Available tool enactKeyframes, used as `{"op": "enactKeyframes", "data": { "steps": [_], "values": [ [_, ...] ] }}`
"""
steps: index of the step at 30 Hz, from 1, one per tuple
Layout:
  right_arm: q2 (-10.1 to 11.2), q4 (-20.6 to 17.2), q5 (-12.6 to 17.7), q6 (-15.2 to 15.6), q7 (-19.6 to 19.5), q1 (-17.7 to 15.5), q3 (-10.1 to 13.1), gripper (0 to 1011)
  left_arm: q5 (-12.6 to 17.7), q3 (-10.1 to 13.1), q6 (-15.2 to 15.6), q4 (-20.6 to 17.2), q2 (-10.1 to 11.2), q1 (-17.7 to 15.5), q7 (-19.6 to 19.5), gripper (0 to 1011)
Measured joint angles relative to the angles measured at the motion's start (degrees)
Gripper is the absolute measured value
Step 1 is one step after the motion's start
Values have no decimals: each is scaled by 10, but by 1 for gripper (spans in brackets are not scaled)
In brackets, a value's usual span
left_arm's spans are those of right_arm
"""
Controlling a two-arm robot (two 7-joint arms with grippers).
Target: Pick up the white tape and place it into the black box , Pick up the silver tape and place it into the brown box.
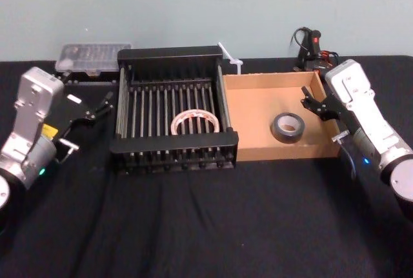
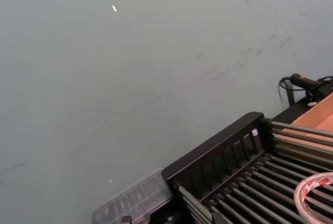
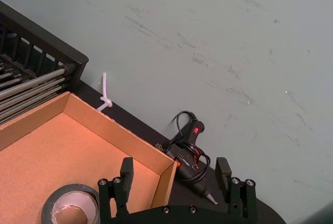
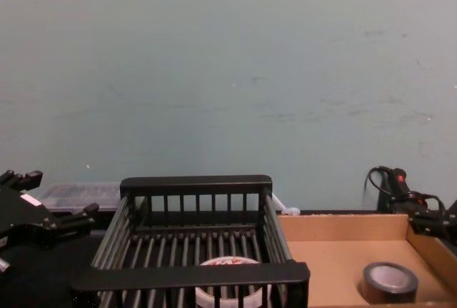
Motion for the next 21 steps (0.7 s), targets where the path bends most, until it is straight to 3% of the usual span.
{"op": "enactKeyframes", "data": {
  "steps": [21],
  "values": [
    [0, 0, 0, 0, 0, 0, 0, 1002, 0, 0, 0, 0, 0, 0, 0, 1001]
  ]
}}
